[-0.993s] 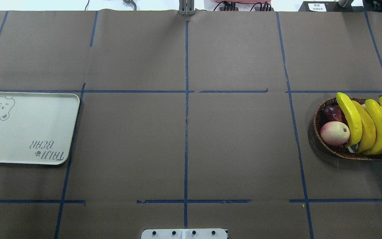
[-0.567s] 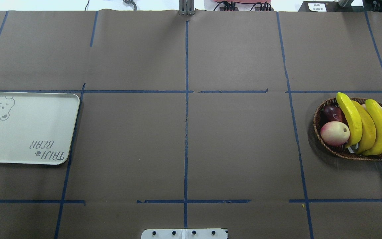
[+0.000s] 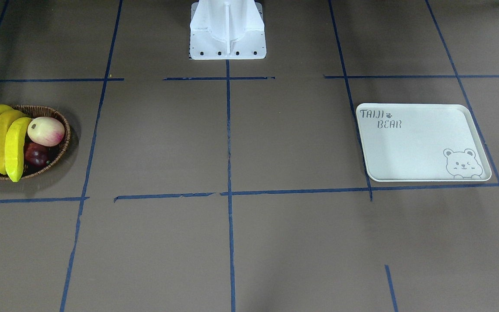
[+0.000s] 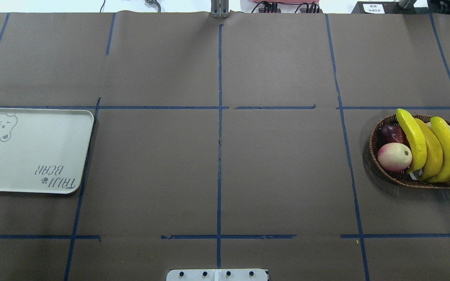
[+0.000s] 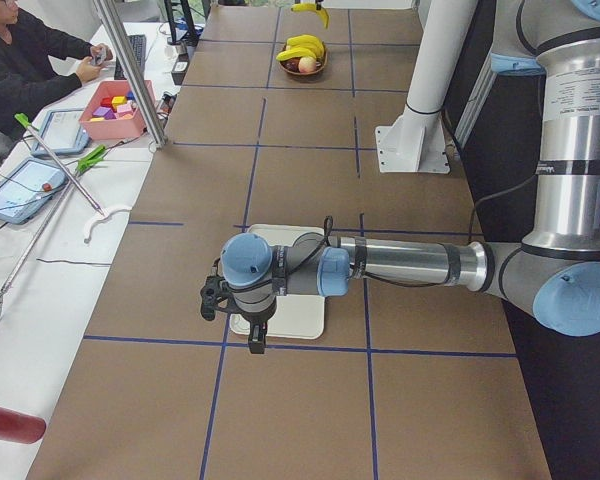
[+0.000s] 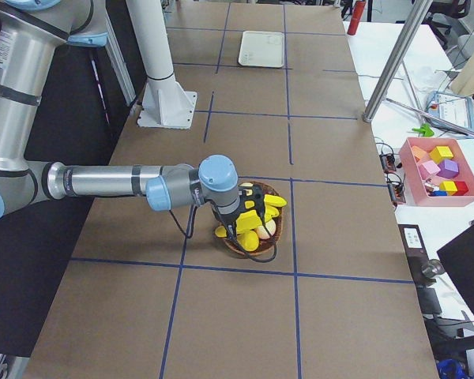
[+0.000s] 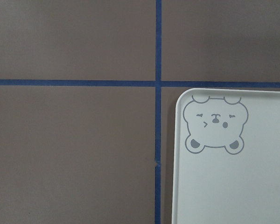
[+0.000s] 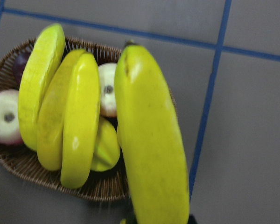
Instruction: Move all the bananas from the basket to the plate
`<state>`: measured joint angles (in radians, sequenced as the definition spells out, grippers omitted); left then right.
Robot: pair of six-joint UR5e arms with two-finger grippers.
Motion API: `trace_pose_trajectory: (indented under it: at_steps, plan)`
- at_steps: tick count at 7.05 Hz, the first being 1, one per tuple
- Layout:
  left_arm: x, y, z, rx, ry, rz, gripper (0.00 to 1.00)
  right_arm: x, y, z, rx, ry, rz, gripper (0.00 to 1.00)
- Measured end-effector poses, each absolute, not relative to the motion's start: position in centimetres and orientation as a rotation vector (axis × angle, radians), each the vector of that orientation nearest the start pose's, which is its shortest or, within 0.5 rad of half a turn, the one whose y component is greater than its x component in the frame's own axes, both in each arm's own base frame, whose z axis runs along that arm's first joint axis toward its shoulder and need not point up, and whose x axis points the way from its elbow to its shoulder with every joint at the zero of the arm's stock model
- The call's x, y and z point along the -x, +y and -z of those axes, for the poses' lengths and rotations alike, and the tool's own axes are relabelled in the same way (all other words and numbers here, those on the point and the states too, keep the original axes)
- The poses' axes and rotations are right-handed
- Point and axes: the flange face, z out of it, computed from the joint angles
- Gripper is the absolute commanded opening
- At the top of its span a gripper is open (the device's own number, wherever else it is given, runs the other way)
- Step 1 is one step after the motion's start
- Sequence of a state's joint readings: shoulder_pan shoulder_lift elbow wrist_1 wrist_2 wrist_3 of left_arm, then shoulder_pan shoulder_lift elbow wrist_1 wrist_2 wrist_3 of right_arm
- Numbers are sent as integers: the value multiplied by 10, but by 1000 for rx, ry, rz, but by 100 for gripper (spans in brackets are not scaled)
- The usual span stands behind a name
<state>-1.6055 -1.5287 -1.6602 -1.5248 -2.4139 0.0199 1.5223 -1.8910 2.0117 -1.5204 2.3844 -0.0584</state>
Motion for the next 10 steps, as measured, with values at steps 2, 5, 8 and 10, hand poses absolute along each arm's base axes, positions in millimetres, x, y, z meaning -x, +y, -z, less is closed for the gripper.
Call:
trace_pose_trajectory:
  at_steps: [2, 5, 8, 10]
  plan:
    - [75, -471, -634, -20, 843, 23, 100, -92, -409, -479, -159, -776, 169, 0]
    - [73, -480, -608, -31, 856, 80, 100, -15, -475, -366, -114, -963, 75, 1]
    - [35, -513, -539, -73, 986, 177, 99, 131, -489, -289, -107, -1098, 85, 2]
    - [-33, -532, -496, -91, 1075, 215, 99, 236, -469, -244, -118, -1152, 78, 2]
